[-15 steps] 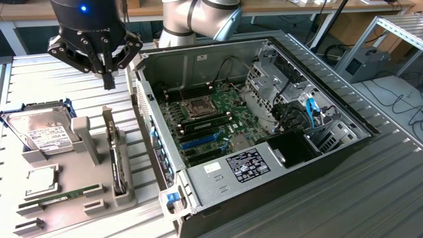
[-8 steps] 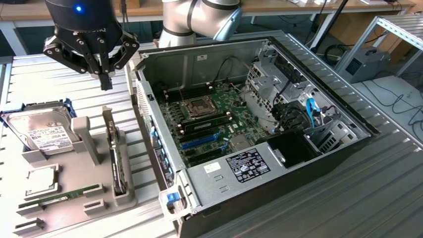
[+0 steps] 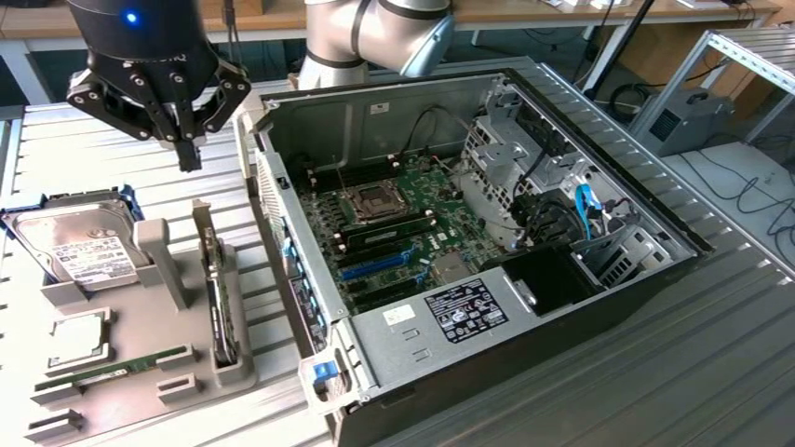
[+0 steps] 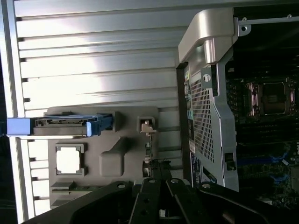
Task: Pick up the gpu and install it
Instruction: 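Reach for the gpu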
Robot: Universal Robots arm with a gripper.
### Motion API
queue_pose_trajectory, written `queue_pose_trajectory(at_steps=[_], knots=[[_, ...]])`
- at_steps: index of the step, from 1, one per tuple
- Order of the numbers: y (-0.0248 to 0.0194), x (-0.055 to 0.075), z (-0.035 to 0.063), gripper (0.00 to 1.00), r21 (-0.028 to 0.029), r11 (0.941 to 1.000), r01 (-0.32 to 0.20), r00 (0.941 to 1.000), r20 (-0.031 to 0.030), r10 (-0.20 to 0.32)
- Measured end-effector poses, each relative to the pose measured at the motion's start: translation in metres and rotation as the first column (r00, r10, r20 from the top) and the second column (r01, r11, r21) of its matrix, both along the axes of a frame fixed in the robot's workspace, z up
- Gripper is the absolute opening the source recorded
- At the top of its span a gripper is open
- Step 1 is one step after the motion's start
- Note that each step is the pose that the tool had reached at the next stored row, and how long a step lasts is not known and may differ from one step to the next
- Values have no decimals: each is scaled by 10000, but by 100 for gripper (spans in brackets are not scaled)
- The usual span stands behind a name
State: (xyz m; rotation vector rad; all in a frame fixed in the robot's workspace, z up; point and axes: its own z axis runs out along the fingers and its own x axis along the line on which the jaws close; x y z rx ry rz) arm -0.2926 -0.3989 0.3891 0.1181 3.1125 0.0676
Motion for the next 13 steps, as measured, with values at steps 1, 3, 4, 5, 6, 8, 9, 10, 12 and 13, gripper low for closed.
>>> queue_pose_trajectory(at_steps=[1,3,4,5,6,8,9,10,12,13], knots=[[0,-13,-1,11,0,10000,0,10000,0,0],[0,-38,-1,11,0,10000,0,10000,0,0],[0,-48,-1,11,0,10000,0,10000,-1,0],[0,-61,-2,11,0,10000,-1,10000,0,1],[0,-71,-3,11,0,10000,0,10000,0,0],[0,-94,-4,11,0,10000,-1,10000,0,1],[0,-109,-4,11,0,10000,-1,10000,0,1],[0,-121,-5,11,0,10000,-1,10000,0,1],[0,-140,-6,11,0,10000,-1,10000,0,1],[0,-149,-6,11,0,10000,-1,10000,0,1]])
